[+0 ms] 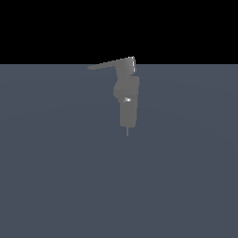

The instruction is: Turn on the faucet by rotating a designated handle.

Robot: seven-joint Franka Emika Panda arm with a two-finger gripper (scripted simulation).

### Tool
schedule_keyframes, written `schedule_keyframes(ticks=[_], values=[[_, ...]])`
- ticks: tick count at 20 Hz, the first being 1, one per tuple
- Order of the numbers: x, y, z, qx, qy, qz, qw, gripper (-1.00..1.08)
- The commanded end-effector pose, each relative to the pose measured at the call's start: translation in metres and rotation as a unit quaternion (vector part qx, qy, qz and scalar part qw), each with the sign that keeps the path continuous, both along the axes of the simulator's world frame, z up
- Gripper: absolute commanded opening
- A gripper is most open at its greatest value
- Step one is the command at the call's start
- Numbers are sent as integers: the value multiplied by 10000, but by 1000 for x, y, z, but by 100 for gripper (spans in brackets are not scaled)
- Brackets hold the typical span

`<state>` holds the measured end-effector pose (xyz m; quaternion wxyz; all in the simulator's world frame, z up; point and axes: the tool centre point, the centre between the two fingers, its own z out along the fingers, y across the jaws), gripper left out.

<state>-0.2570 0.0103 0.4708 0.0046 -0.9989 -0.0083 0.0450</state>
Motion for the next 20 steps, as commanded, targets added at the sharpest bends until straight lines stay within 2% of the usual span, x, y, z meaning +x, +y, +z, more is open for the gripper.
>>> schedule_keyframes(ticks=[1,11,20], values=[[0,1,0,-16,-2,24,10000,-100],[14,2,1,95,44,-273,9996,-100],[50,6,0,307,194,-1028,9940,-100]])
